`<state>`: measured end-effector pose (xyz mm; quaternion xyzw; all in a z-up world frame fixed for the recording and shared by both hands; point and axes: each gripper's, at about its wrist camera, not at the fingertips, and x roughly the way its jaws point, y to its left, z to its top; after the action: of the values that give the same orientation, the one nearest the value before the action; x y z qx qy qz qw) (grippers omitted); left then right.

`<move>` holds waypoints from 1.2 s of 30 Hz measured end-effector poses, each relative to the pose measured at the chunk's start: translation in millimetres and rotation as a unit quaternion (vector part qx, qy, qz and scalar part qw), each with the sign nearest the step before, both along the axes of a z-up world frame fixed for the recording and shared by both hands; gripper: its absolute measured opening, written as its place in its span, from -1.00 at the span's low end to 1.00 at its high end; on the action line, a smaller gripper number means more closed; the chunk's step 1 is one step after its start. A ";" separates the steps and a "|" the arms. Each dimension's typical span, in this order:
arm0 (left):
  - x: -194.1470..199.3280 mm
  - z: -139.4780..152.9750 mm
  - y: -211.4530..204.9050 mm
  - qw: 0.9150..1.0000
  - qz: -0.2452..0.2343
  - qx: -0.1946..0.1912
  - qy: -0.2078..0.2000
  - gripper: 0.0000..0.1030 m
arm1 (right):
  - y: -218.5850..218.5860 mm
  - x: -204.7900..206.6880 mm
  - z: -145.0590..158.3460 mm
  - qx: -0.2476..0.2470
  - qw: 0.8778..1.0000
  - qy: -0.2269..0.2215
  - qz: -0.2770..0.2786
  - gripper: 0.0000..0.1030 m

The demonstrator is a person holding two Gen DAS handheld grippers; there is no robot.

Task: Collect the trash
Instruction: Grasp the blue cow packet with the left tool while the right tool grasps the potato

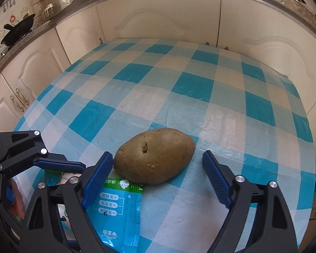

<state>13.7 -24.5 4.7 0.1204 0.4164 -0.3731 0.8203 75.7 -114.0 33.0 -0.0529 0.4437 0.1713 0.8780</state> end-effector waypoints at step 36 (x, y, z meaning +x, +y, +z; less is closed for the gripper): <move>-7.0 1.4 8.2 0.999 0.047 0.014 -0.018 0.20 | -67.9 -31.2 20.5 0.117 0.983 -0.019 -0.138 0.40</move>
<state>6.7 -16.4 6.1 0.1188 0.4121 -0.3265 0.8423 44.5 -182.0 53.5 0.1086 0.4067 0.0982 0.9018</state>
